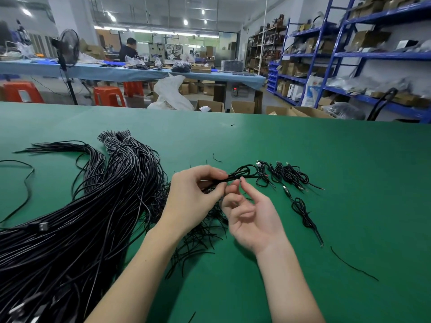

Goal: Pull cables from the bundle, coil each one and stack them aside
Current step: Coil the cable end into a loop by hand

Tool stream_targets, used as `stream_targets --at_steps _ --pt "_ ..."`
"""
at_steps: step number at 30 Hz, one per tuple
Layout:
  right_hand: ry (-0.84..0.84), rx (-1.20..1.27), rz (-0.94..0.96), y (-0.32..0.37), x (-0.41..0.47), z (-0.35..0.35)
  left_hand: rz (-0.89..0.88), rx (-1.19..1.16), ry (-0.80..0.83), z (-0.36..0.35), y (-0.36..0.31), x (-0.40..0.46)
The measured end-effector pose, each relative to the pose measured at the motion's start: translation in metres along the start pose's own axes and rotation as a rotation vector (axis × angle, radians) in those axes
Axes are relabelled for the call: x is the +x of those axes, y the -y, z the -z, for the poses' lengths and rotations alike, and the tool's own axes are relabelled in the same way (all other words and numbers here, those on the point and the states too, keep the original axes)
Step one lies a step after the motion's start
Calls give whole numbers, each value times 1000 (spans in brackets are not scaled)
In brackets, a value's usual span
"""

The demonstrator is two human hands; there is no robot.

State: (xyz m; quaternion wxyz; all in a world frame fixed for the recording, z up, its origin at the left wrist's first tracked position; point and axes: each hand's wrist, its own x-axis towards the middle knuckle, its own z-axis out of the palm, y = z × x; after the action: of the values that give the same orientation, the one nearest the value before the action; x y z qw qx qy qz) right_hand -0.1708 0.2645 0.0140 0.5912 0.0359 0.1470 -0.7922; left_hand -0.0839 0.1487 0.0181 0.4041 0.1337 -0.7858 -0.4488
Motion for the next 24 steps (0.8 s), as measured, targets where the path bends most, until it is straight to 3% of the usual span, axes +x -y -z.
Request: stream_targets --at_steps 4,7,9,12,14,18,20,22,24 --pt "-2 55 -27 -1 -1 1 -27 -4 3 0 1 -1" --pt "-129 -191 133 -2 0 0 -49 46 5 2 3 0" --pt "-291 -561 374 0 5 3 -50 116 14 3 5 2" --pt "-512 -1431 897 3 6 14 -66 225 44 1 5 1" --pt "-499 -1842 1148 3 4 19 -81 297 73 0 5 1" --pt "-654 -2154 976 8 1 18 -102 414 221 6 7 3" --pt "-623 -2234 851 18 -2 19 -131 428 296 10 8 4" --pt "-506 -2195 734 22 -6 19 -162 420 319 13 8 3" --pt "-416 -1977 662 20 -4 20 -168 426 261 13 8 2"
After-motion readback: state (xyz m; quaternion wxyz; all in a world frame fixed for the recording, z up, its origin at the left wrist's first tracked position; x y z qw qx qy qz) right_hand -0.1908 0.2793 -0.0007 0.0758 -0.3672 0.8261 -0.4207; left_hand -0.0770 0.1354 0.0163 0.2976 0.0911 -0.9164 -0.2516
